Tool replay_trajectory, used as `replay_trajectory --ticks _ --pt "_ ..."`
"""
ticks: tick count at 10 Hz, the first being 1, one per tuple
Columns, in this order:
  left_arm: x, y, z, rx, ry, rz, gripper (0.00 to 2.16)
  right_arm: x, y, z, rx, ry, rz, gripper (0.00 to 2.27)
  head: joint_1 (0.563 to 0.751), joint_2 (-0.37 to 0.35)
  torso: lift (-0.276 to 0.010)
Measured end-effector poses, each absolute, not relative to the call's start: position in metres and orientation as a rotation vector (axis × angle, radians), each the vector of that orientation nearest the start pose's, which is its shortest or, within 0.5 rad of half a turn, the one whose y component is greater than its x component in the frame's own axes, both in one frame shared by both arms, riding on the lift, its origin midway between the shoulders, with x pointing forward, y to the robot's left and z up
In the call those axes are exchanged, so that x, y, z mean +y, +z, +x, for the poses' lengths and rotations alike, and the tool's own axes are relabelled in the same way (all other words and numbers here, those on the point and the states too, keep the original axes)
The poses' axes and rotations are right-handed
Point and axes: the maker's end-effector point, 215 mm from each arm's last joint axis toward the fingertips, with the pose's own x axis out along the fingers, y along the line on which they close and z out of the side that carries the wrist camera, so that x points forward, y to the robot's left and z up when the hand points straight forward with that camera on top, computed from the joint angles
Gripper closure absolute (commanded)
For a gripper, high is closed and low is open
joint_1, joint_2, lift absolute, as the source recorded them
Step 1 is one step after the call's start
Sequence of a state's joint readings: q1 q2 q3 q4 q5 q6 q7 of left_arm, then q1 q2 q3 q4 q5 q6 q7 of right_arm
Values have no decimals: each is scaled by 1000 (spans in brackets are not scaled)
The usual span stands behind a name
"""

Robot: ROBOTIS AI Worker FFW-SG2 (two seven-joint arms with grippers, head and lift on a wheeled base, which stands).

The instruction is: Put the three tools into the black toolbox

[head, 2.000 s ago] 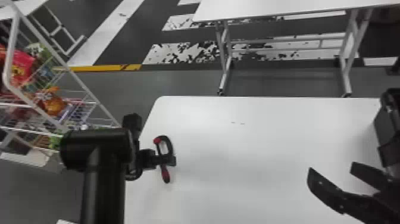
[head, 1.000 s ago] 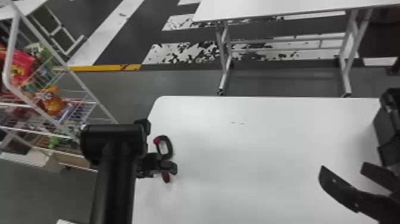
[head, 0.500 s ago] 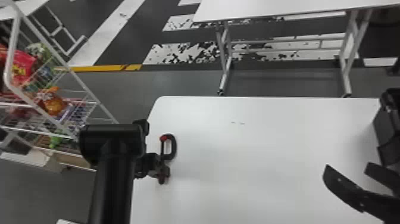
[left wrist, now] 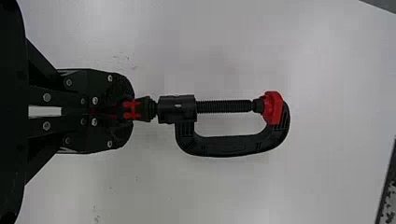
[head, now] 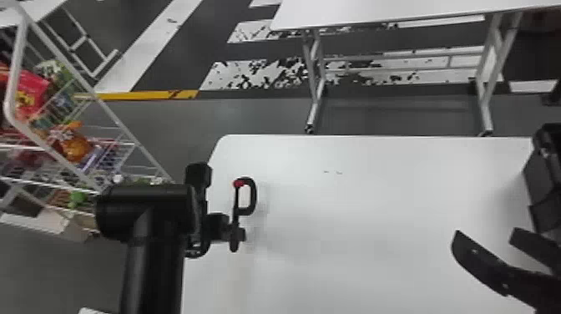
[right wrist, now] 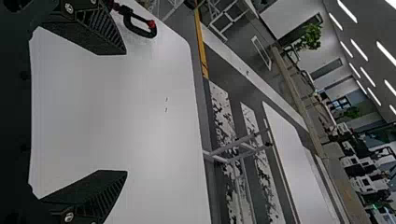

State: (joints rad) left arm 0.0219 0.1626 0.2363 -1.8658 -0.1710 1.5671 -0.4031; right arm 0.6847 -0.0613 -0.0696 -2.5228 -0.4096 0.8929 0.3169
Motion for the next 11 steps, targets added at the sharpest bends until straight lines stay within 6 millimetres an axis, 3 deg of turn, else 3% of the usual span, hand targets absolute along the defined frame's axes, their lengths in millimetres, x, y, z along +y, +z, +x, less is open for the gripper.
replay_trajectory --ticks 2,3,5,6,8,11 --pt "330 -488 387 1093 -26 -195 1919 -112 -370 326 576 490 364 97 695 350 -51" --pt "304 -458 392 1013 -124 -245 1916 -112 -370 326 577 491 364 97 695 309 -51" --pt "237 -409 381 899 -372 -372 1916 -113 -372 326 593 489 356 97 695 232 -51" --pt "206 -395 367 876 -483 -423 1916 -115 -374 325 610 487 351 97 695 172 -51" --pt "150 -387 329 895 -679 -512 1916 -118 -374 326 636 484 339 97 695 64 -51" --pt "97 -401 275 989 -829 -549 1919 -114 -368 331 654 503 342 100 695 -23 -51"
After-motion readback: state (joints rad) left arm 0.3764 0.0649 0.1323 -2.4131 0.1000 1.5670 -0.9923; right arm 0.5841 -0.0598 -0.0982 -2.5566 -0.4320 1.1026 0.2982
